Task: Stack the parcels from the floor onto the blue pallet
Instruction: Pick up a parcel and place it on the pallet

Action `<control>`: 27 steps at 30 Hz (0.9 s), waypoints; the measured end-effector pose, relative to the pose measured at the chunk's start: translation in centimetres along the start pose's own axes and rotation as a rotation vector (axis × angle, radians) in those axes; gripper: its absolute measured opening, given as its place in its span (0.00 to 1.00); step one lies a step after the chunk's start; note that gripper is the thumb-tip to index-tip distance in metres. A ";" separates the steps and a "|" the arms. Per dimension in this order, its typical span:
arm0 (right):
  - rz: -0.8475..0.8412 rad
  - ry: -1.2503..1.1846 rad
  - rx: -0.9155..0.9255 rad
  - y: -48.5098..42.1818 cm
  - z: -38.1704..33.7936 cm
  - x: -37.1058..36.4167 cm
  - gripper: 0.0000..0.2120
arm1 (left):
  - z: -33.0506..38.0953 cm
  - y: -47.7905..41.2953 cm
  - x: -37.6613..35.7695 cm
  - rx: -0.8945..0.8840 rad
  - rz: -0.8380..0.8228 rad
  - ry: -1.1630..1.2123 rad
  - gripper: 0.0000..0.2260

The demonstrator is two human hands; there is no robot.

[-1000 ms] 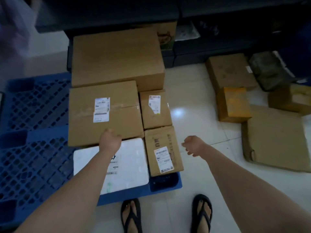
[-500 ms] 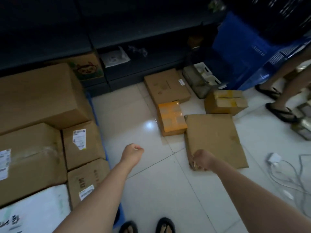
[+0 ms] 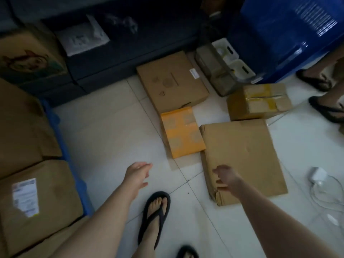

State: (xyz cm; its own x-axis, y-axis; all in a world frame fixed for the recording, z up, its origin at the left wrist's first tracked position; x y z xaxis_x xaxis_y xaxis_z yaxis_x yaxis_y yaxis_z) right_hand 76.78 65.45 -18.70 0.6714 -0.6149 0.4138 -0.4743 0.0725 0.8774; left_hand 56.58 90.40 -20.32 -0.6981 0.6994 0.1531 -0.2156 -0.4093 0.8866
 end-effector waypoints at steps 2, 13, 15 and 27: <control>-0.004 -0.040 0.022 -5.3 -0.6 -1.3 0.18 | 0.4 -4.8 -2.2 -0.002 -0.024 0.003 0.12; 0.040 -0.283 0.018 -26.8 -0.6 -7.1 0.27 | -4.3 -23.8 -13.6 0.032 -0.074 -0.067 0.34; 0.000 -0.318 0.027 -27.6 -0.5 -8.0 0.17 | -4.9 -24.7 -14.6 0.054 -0.115 -0.019 0.30; -0.073 -0.351 0.123 -9.6 -3.9 -6.2 0.09 | -3.1 -9.8 -6.2 0.082 0.023 0.257 0.21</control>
State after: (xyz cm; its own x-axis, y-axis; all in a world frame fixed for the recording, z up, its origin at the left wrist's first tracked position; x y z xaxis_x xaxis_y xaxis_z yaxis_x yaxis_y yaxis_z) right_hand 79.38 71.58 -28.71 0.4800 -0.8482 0.2239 -0.5114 -0.0631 0.8570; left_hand 60.87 88.29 -31.36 -0.8549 0.5145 0.0667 -0.1490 -0.3667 0.9183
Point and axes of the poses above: each hand's wrist, its own y-axis away from the middle knuckle, its own x-axis out of the back of the hand, z = x × y, the point moved 9 cm from there along -y, towards the middle knuckle
